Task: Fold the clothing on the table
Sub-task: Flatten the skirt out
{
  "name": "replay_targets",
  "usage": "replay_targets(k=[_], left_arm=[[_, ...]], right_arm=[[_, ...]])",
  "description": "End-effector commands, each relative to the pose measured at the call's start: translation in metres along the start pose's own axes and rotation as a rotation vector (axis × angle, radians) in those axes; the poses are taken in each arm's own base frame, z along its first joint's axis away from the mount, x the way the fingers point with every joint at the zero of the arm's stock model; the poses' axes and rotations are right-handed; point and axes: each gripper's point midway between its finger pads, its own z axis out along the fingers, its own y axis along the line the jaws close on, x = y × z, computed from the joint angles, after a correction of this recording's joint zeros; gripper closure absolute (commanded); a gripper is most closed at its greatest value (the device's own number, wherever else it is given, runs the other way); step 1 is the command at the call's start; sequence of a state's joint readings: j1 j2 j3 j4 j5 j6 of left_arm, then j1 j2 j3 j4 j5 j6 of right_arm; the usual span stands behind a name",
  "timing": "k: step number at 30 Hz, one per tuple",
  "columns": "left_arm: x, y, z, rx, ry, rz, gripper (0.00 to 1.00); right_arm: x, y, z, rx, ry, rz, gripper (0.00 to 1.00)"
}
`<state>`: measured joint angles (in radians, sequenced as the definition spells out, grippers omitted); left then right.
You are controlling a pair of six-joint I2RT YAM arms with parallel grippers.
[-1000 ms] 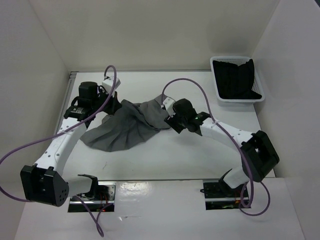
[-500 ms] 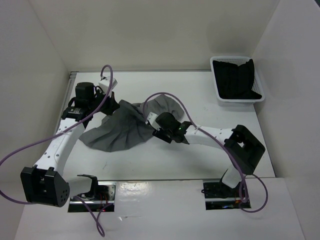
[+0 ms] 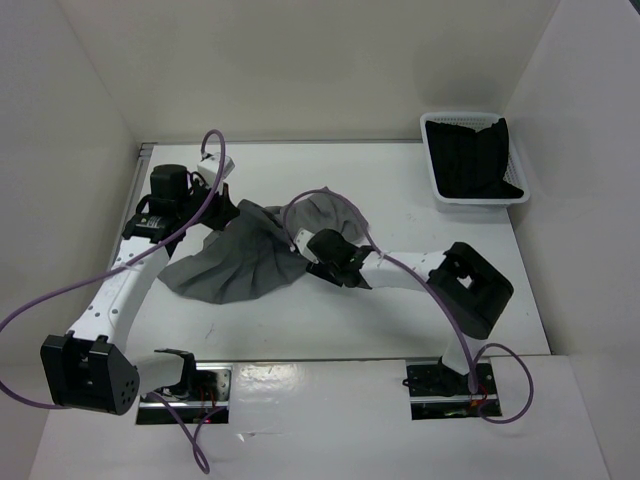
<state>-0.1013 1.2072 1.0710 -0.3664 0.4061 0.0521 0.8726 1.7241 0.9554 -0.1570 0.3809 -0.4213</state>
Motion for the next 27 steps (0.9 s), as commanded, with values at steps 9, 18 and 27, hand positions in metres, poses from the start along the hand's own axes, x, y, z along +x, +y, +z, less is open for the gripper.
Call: replay_targets(k=[9,18,27], left_arm=[[-0.015,-0.005,-0.008,0.018,-0.067,0.042,1.0],[-0.015,-0.007,-0.008,0.027,-0.068,0.043,1.0],[-0.011,-0.007,-0.007,0.029,-0.06,0.039,1.0]], right_arm=[[-0.026,-0.019,0.012,0.104,-0.067,0.031,0.32],[-0.039,-0.025,0.017,0.136,-0.094,0.049,0.32],[-0.045,-0.03,0.022,0.166,-0.094,0.056,0.63]])
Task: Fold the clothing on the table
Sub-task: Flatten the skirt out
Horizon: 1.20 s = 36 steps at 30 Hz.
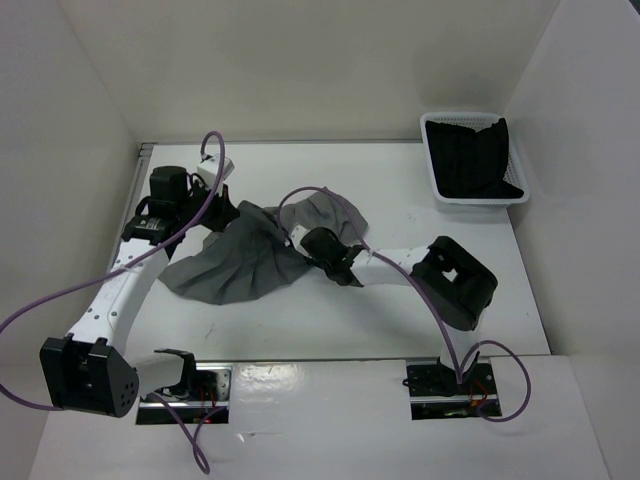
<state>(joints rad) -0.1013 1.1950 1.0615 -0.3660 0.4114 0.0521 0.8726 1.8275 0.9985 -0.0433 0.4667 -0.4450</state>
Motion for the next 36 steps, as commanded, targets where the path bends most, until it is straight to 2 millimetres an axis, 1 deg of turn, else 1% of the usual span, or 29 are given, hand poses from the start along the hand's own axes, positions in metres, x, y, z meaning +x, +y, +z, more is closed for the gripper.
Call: replay_targets(k=[1,3,4,5,6,7,10,12,13,14,15,16,17,18,19,20,22,23,25,26,27,28,29,30,31,32,33,35,36], left_arm=[[-0.012,-0.005,-0.005,0.024,-0.056,0.037,1.0],[-0.013,-0.006,-0.005,0.033,-0.058,0.038,1.0],[-0.013,-0.006,-0.005,0.033,-0.058,0.038,1.0],[-0.013,-0.006,-0.005,0.033,-0.058,0.038,1.0],[-0.013,-0.006,-0.005,0.033,-0.058,0.038,1.0],[-0.013,-0.008,-0.005,0.043,-0.059,0.038,1.0],[-0.016,-0.011,-0.008,0.051,-0.071,0.044,1.0],[-0.018,-0.012,-0.011,0.05,-0.079,0.048,1.0],[-0.023,-0.015,-0.018,0.048,-0.095,0.056,1.0],[-0.025,-0.015,-0.02,0.047,-0.103,0.061,1.0],[-0.033,-0.016,-0.028,0.033,-0.125,0.072,1.0],[-0.034,-0.018,-0.032,0.032,-0.129,0.074,1.0],[-0.04,-0.018,-0.037,0.019,-0.147,0.083,1.0],[-0.047,-0.021,-0.046,0.016,-0.169,0.094,1.0],[-0.047,-0.017,-0.048,-0.003,-0.162,0.097,1.0],[-0.052,-0.019,-0.055,-0.005,-0.175,0.103,1.0],[-0.065,-0.023,-0.07,-0.02,-0.21,0.129,1.0],[-0.071,-0.019,-0.076,-0.043,-0.228,0.134,1.0],[-0.08,-0.021,-0.093,-0.067,-0.258,0.143,1.0],[-0.094,-0.025,-0.104,-0.074,-0.298,0.163,1.0],[-0.1,-0.025,-0.117,-0.096,-0.321,0.17,1.0],[-0.112,-0.03,-0.134,-0.112,-0.363,0.189,1.0],[-0.116,-0.032,-0.143,-0.123,-0.378,0.194,1.0],[-0.123,-0.035,-0.151,-0.127,-0.402,0.206,1.0],[-0.126,-0.039,-0.159,-0.129,-0.417,0.213,1.0],[-0.129,-0.041,-0.173,-0.153,-0.441,0.22,1.0],[-0.136,-0.047,-0.186,-0.157,-0.471,0.235,1.0],[-0.139,-0.058,-0.206,-0.163,-0.508,0.253,1.0],[-0.143,-0.061,-0.218,-0.176,-0.531,0.263,1.0]], right_arm=[[-0.03,-0.023,0.002,0.074,-0.073,0.068,0.65],[-0.029,-0.028,0.003,0.083,-0.074,0.09,0.71],[-0.033,-0.03,0.003,0.087,-0.083,0.095,0.77],[-0.031,-0.033,0.004,0.091,-0.078,0.101,0.81],[-0.035,-0.037,0.0,0.095,-0.088,0.115,0.84],[-0.034,-0.044,-0.002,0.102,-0.086,0.124,0.9],[-0.04,-0.054,-0.013,0.104,-0.107,0.162,0.99],[-0.046,-0.062,-0.021,0.092,-0.113,0.177,1.0],[-0.046,-0.062,-0.025,0.083,-0.117,0.185,1.0],[-0.057,-0.07,-0.037,0.076,-0.156,0.198,1.0],[-0.063,-0.077,-0.046,0.082,-0.171,0.206,1.0],[-0.059,-0.08,-0.051,0.075,-0.165,0.208,1.0],[-0.071,-0.091,-0.067,0.072,-0.212,0.224,1.0],[-0.078,-0.1,-0.078,0.081,-0.232,0.233,1.0],[-0.079,-0.102,-0.087,0.07,-0.234,0.23,1.0],[-0.085,-0.114,-0.104,0.084,-0.266,0.245,1.0],[-0.098,-0.128,-0.126,0.083,-0.317,0.236,1.0],[-0.104,-0.142,-0.147,0.1,-0.354,0.252,1.0],[-0.109,-0.155,-0.168,0.117,-0.383,0.246,1.0],[-0.111,-0.163,-0.181,0.125,-0.4,0.254,1.0],[-0.114,-0.171,-0.198,0.131,-0.434,0.252,1.0],[-0.115,-0.181,-0.217,0.145,-0.461,0.255,1.0],[-0.115,-0.183,-0.22,0.144,-0.458,0.254,1.0],[-0.115,-0.191,-0.235,0.159,-0.483,0.255,1.0],[-0.115,-0.196,-0.244,0.166,-0.498,0.262,1.0],[-0.11,-0.196,-0.25,0.167,-0.492,0.246,1.0],[-0.111,-0.201,-0.266,0.165,-0.527,0.24,1.0],[-0.106,-0.202,-0.278,0.142,-0.539,0.223,1.0],[-0.106,-0.202,-0.292,0.11,-0.586,0.22,1.0]])
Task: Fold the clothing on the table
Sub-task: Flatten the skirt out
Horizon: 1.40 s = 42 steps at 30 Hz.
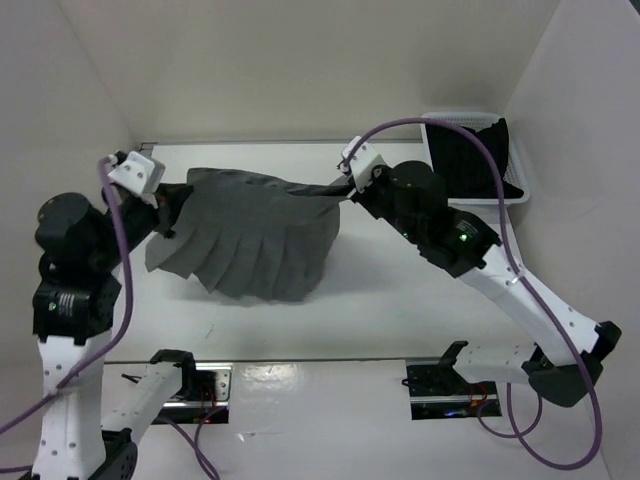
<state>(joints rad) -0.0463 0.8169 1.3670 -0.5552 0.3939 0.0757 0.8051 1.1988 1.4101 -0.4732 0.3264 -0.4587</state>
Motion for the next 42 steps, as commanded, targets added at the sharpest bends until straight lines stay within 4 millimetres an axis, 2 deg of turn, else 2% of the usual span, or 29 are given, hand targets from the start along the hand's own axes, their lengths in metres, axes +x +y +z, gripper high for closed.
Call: replay_targets(k=[1,2,3,4,6,7,9,10,13,15,20,21,22,23,26,27,29,33,36,37,39,40,41,42], left_arm=[[-0.038,-0.006,-0.035,-0.032,-0.103,0.058,1.0],[-0.043,-0.014,-0.047,-0.015,-0.125,0.068,1.0],[-0.047,-0.016,-0.055,-0.023,-0.139,0.087,1.0],[-0.053,-0.016,-0.063,-0.041,-0.159,0.099,1.0],[-0.064,-0.027,-0.083,-0.034,-0.199,0.134,1.0],[-0.067,-0.035,-0.092,-0.018,-0.214,0.144,1.0],[-0.066,-0.047,-0.096,0.034,-0.22,0.154,1.0],[-0.067,-0.051,-0.099,0.048,-0.228,0.163,1.0],[-0.053,-0.06,-0.091,0.12,-0.199,0.146,1.0],[-0.045,-0.064,-0.085,0.157,-0.186,0.128,1.0],[-0.012,-0.07,-0.064,0.253,-0.117,0.033,1.0],[0.002,-0.066,-0.054,0.258,-0.084,0.006,1.0],[0.012,-0.063,-0.048,0.262,-0.058,-0.016,1.0],[0.017,-0.062,-0.045,0.263,-0.051,-0.022,1.0],[0.05,-0.046,-0.02,0.239,0.03,-0.074,1.0],[0.058,-0.039,-0.009,0.233,0.049,-0.088,1.0],[0.08,-0.03,0.007,0.216,0.094,-0.116,1.0],[0.111,-0.002,0.047,0.159,0.152,-0.14,1.0],[0.126,0.016,0.071,0.113,0.177,-0.142,1.0],[0.134,0.02,0.076,0.105,0.19,-0.148,1.0],[0.146,0.029,0.091,0.097,0.209,-0.158,1.0],[0.151,0.031,0.096,0.098,0.218,-0.163,1.0],[0.157,0.033,0.1,0.1,0.23,-0.171,1.0],[0.17,0.038,0.11,0.094,0.258,-0.186,1.0]], right_arm=[[-0.021,-0.013,-0.039,-0.076,-0.077,-0.014,1.0],[-0.023,-0.008,-0.048,-0.125,-0.088,-0.026,1.0],[-0.026,-0.012,-0.057,-0.142,-0.108,-0.018,1.0],[-0.041,-0.011,-0.074,-0.194,-0.179,-0.012,1.0],[-0.052,-0.02,-0.101,-0.22,-0.236,-0.013,1.0],[-0.06,-0.013,-0.113,-0.285,-0.281,-0.015,1.0],[-0.061,-0.014,-0.129,-0.325,-0.305,-0.019,1.0],[-0.071,-0.01,-0.147,-0.369,-0.371,-0.026,1.0],[-0.071,-0.01,-0.166,-0.392,-0.411,-0.01,1.0],[-0.058,-0.001,-0.161,-0.423,-0.382,0.011,1.0],[-0.031,0.014,-0.131,-0.442,-0.307,0.058,1.0],[-0.021,0.02,-0.121,-0.458,-0.275,0.073,1.0],[-0.02,0.019,-0.117,-0.444,-0.275,0.073,1.0],[-0.01,0.021,-0.106,-0.436,-0.239,0.079,1.0],[0.0,0.019,-0.083,-0.4,-0.202,0.095,1.0],[0.013,0.02,-0.066,-0.386,-0.148,0.101,1.0],[0.022,0.019,-0.045,-0.356,-0.122,0.102,1.0],[0.052,0.014,0.009,-0.263,-0.028,0.103,1.0],[0.07,0.016,0.038,-0.236,0.026,0.103,1.0],[0.083,0.019,0.053,-0.227,0.071,0.102,1.0],[0.087,0.02,0.07,-0.22,0.077,0.09,1.0],[0.1,0.025,0.084,-0.228,0.122,0.09,1.0],[0.098,0.022,0.093,-0.213,0.123,0.089,1.0],[0.104,0.025,0.1,-0.221,0.14,0.089,1.0]])
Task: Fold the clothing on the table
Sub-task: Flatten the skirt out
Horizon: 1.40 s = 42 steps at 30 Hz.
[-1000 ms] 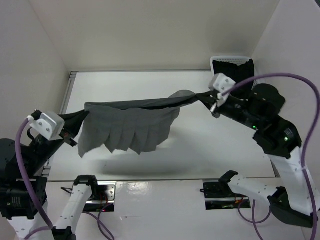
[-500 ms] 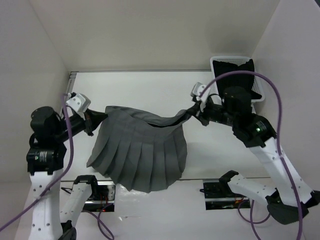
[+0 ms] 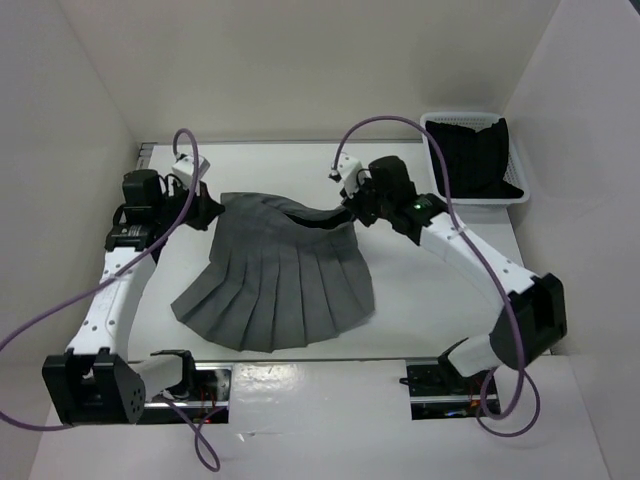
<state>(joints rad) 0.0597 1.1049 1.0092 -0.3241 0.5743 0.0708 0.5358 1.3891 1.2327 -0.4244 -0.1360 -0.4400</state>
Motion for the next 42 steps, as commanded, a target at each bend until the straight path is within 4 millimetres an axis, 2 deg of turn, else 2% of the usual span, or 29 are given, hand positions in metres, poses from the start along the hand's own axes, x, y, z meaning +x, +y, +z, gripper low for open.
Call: replay_targets(k=[1,2,4,5,7,9,10,12,13,15,16,17,18,20,21,22,23,24,25,27,28,30,31,33,34,36,37,39,42], left_arm=[[-0.021,0.02,0.02,-0.03,-0.07,0.045,1.0],[-0.009,0.027,0.033,-0.025,-0.034,0.02,1.0],[-0.01,0.035,0.042,-0.033,-0.025,0.015,1.0],[0.001,0.041,0.053,-0.028,0.004,0.005,1.0],[-0.003,0.051,0.061,-0.049,0.002,0.008,1.0],[0.006,0.062,0.073,-0.061,0.032,-0.01,1.0],[0.001,0.068,0.077,-0.082,0.025,-0.004,1.0],[0.008,0.078,0.088,-0.099,0.048,-0.027,1.0],[0.01,0.086,0.095,-0.12,0.048,-0.039,1.0],[0.002,0.102,0.096,-0.157,0.027,-0.06,0.96],[0.006,0.106,0.101,-0.156,0.04,-0.068,0.93],[0.003,0.116,0.101,-0.188,0.032,-0.076,0.88],[0.001,0.125,0.1,-0.209,0.023,-0.076,0.85],[0.003,0.134,0.103,-0.228,0.024,-0.091,0.77],[-0.004,0.135,0.103,-0.23,0.007,-0.081,0.55],[-0.003,0.144,0.102,-0.25,0.01,-0.088,0.45],[0.003,0.146,0.106,-0.249,0.022,-0.095,0.34],[-0.003,0.146,0.105,-0.25,0.01,-0.098,0.23],[0.002,0.149,0.107,-0.263,0.02,-0.113,0.09],[-0.01,0.156,0.103,-0.286,-0.002,-0.104,0.04],[-0.006,0.157,0.102,-0.298,0.01,-0.12,0.02],[-0.029,0.158,0.088,-0.321,-0.032,-0.099,0.0],[-0.031,0.158,0.083,-0.335,-0.033,-0.099,0.0],[-0.043,0.149,0.068,-0.345,-0.05,-0.104,0.0],[-0.051,0.149,0.059,-0.355,-0.062,-0.101,0.0],[-0.061,0.136,0.042,-0.355,-0.067,-0.108,0.0],[-0.063,0.131,0.038,-0.346,-0.067,-0.108,0.0],[-0.068,0.118,0.021,-0.346,-0.065,-0.109,0.0],[-0.059,0.1,0.006,-0.322,-0.027,-0.122,0.0]], right_arm=[[-0.027,-0.031,0.02,0.112,-0.068,-0.021,1.0],[-0.021,-0.035,0.037,0.118,-0.039,-0.017,1.0],[-0.02,-0.043,0.052,0.129,-0.022,-0.011,1.0],[-0.006,-0.042,0.068,0.123,0.021,-0.007,1.0],[-0.005,-0.051,0.079,0.134,0.027,0.0,1.0],[0.009,-0.061,0.096,0.142,0.06,0.016,1.0],[0.002,-0.063,0.1,0.135,0.044,0.027,1.0],[0.015,-0.074,0.114,0.148,0.069,0.055,1.0],[0.006,-0.079,0.117,0.156,0.051,0.068,1.0],[0.017,-0.091,0.13,0.162,0.072,0.099,1.0],[0.009,-0.095,0.133,0.166,0.061,0.107,1.0],[0.012,-0.102,0.136,0.186,0.066,0.138,1.0],[0.022,-0.107,0.145,0.189,0.085,0.16,0.97],[0.016,-0.117,0.151,0.232,0.076,0.197,0.78],[0.021,-0.123,0.153,0.245,0.09,0.203,0.71],[0.025,-0.128,0.16,0.263,0.106,0.213,0.48],[0.026,-0.13,0.162,0.283,0.107,0.242,0.36],[0.021,-0.136,0.164,0.306,0.097,0.255,0.27],[0.027,-0.14,0.167,0.334,0.114,0.272,0.18],[0.021,-0.151,0.166,0.374,0.095,0.315,0.15],[0.028,-0.157,0.162,0.391,0.109,0.334,0.14],[0.018,-0.157,0.155,0.378,0.1,0.334,0.14],[0.002,-0.158,0.144,0.367,0.061,0.332,0.13],[0.008,-0.146,0.133,0.328,0.09,0.325,0.11],[-0.004,-0.141,0.12,0.294,0.066,0.313,0.11],[0.005,-0.13,0.108,0.271,0.098,0.317,0.09],[-0.002,-0.125,0.091,0.258,0.087,0.308,0.09],[0.013,-0.108,0.083,0.211,0.116,0.302,0.09],[0.029,-0.08,0.069,0.15,0.17,0.282,0.09]])
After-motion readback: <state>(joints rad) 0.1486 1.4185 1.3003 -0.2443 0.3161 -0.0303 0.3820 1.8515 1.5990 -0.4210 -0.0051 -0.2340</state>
